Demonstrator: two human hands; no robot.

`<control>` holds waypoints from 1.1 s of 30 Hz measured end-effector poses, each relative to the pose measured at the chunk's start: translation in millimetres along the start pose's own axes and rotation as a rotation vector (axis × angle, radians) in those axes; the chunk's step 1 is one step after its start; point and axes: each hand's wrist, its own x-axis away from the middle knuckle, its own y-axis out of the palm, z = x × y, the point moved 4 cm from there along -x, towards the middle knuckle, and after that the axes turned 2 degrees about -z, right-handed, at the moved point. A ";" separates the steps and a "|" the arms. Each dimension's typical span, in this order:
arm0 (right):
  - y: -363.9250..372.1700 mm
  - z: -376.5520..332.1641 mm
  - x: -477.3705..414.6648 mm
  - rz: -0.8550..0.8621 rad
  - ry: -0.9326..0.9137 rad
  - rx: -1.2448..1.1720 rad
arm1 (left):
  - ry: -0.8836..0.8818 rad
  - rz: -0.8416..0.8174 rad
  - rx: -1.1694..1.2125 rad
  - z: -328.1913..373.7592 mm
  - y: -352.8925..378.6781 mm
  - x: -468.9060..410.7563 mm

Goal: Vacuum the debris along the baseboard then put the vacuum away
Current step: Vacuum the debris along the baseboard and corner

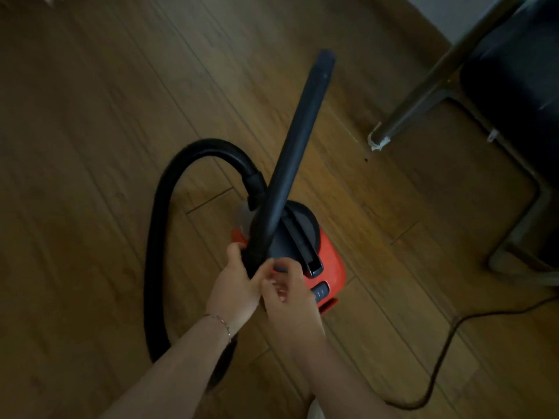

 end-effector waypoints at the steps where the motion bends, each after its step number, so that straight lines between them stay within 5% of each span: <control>1: 8.6 -8.4 -3.3 -0.056 0.037 -0.115 | -0.025 0.018 0.092 5.7 -7.5 1.7; 7: 54.6 -73.3 9.1 -0.256 0.183 -0.589 | -0.200 0.086 0.574 46.0 -81.0 6.8; 15: 95.9 -164.3 47.4 -0.490 0.309 -0.419 | -0.174 0.204 0.838 90.6 -209.9 14.8; 26: 142.6 -323.4 -26.8 -0.490 -0.052 0.045 | -0.183 0.409 0.949 115.2 -339.3 -20.3; 33: 191.2 -403.3 -71.2 -0.648 0.047 0.188 | -0.287 0.576 1.045 119.0 -421.6 -57.0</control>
